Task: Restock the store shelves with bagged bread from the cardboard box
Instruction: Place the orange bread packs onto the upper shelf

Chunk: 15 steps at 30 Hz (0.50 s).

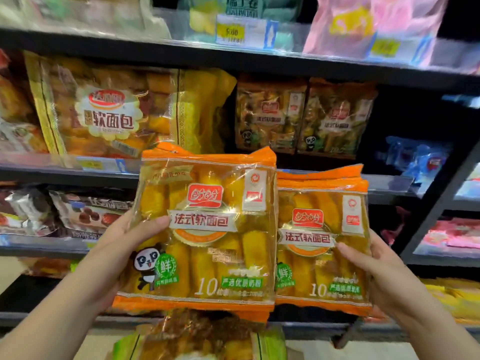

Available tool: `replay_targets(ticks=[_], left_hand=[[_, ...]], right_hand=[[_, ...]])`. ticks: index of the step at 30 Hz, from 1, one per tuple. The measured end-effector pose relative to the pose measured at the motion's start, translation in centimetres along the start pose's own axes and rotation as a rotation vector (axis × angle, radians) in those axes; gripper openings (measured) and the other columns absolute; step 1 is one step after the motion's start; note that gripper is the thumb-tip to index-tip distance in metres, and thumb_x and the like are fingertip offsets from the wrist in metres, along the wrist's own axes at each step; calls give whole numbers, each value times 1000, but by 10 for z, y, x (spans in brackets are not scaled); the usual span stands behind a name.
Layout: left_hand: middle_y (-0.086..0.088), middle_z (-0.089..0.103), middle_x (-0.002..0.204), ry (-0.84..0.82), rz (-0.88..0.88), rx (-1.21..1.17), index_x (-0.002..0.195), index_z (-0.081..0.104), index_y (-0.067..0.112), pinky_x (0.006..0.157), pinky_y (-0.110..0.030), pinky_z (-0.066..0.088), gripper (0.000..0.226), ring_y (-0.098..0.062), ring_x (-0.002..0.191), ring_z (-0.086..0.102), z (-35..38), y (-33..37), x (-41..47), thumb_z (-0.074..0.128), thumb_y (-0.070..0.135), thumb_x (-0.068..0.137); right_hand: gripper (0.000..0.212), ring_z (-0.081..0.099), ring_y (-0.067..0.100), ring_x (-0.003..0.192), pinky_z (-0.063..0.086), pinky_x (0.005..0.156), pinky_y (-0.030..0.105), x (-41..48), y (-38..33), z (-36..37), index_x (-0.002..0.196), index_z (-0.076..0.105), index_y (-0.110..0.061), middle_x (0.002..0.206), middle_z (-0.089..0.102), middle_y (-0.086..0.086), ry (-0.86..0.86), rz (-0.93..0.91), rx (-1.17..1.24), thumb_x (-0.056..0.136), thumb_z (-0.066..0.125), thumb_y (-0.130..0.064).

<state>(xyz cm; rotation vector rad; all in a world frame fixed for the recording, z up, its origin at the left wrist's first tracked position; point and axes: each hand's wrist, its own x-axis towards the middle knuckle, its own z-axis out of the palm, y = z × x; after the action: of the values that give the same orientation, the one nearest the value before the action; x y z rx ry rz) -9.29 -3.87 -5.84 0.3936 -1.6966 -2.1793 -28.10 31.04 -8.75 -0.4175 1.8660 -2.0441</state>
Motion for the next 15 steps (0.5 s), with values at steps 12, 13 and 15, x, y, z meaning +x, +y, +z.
replay_targets(ticks=[12,13,15], left_hand=[[-14,79,112,-42,46,-71,119,72,28,82,-50,59,76,-38,93,78,8,23,30,97,37,48],[-14,79,111,-42,32,-55,117,73,29,80,-51,60,91,-39,94,78,8,25,30,101,44,32],[-14,79,112,-36,10,-51,111,77,31,87,-55,57,101,-39,96,77,8,30,30,101,50,14]], right_hand=[[50,72,35,109,56,94,57,41,-77,0,134,59,-24,124,73,9,13,-120,-42,86,67,-19],[51,71,36,110,53,98,58,47,-83,1,135,58,-24,125,73,9,8,-115,-42,86,68,-20],[51,71,36,110,52,98,57,58,-93,4,136,58,-23,125,72,10,-3,-113,-37,86,68,-20]])
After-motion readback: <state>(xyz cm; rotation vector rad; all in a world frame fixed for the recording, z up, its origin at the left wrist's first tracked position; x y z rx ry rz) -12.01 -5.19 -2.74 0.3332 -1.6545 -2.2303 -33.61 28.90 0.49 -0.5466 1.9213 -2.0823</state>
